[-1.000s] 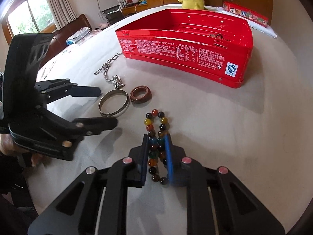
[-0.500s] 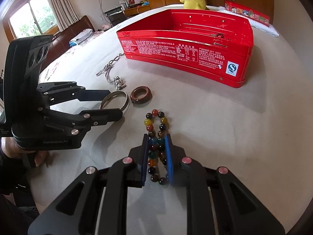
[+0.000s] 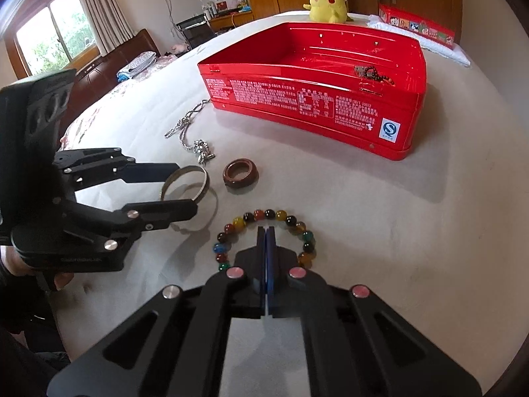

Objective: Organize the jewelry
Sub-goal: 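Lift the bangle and bead bracelet and carry both over the red tray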

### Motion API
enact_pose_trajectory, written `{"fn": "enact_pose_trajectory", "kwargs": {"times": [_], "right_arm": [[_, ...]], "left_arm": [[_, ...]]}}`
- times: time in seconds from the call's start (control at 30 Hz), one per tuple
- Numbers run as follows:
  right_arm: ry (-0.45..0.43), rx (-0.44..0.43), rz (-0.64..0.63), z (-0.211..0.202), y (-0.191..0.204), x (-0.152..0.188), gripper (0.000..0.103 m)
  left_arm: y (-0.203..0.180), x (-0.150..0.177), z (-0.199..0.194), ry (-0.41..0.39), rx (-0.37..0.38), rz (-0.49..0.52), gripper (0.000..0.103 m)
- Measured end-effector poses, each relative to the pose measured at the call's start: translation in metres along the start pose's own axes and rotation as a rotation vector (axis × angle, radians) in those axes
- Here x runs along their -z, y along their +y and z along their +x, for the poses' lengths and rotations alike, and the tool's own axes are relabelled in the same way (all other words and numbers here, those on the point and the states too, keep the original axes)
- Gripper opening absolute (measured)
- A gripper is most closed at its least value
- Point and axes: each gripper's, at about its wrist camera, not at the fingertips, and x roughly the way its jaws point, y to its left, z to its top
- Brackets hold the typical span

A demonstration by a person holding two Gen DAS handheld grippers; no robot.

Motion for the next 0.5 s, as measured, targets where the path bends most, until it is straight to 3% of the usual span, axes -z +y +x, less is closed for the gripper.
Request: {"fn": "enact_pose_trajectory", "kwargs": {"times": [0.3,0.37,0.4,0.43,0.5], "right_arm": [[-0.010,0.052,-0.001,-0.007,-0.005,-0.002,0.005],[0.002,0.064,0.001,-0.005,-0.008,-0.005,0.019],[0.013,0.081,-0.004,-0.001,-0.008,-0.006,0.033],[0.019,0.097,-0.013,0.003,-0.008,-0.005,0.038],[0.040,0.125,-0.041,0.013,-0.007,-0.003,0.038]], "left_arm": [[0.006,0.006,0.000,0.004,0.005,-0.001,0.049],[0.006,0.006,0.000,0.004,0.007,0.000,0.049],[0.007,0.006,0.000,0.004,0.008,0.001,0.049],[0.007,0.006,0.000,0.003,0.009,0.001,0.049],[0.008,0.006,0.000,0.002,0.010,0.002,0.049]]}}
